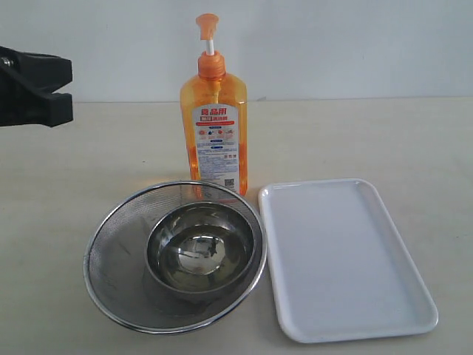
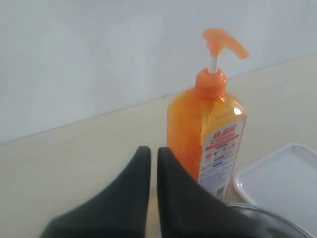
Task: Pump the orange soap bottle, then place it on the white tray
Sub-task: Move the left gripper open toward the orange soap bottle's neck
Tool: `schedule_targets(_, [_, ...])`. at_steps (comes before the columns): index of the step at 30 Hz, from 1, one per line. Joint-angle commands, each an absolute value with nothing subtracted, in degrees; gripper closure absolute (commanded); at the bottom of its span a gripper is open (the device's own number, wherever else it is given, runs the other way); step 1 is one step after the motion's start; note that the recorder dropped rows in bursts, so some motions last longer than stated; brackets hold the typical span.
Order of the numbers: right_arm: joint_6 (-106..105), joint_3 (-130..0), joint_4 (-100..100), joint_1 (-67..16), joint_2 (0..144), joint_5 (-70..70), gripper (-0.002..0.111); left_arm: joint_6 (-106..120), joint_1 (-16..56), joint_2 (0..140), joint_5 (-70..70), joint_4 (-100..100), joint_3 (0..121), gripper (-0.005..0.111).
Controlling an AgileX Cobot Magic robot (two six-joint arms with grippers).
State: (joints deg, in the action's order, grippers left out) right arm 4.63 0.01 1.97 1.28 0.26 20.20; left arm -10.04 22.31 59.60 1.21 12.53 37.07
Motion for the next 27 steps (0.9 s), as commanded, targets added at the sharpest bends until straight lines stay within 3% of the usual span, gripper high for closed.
schedule_targets(1, [4.42,0.00,2.14,1.67,0.00,19.92,0.108,-14.36,22.68,60.13,4.19,16.48,36.00,0.102])
schedule_targets(6, [4.42,0.00,2.14,1.67,0.00,19.92,0.108,-18.88,22.68,61.45,5.38,19.93,35.44,0.102])
schedule_targets(12, [4.42,0.00,2.14,1.67,0.00,19.92,0.108,-57.72,18.50,64.22,24.42,67.05,35.65,0.102])
schedule_targets(14, [4.42,0.00,2.14,1.67,0.00,19.92,0.108,-62.09,16.62,65.36,28.07,74.58,36.79,0.102])
schedule_targets(19, [4.42,0.00,2.14,1.67,0.00,19.92,0.108,-63.66,15.55,67.71,26.18,72.04,36.64,0.102])
schedule_targets(27, [4.42,0.00,2.14,1.67,0.00,19.92,0.108,-54.73,7.48,75.94,45.03,61.88,36.76,0.102])
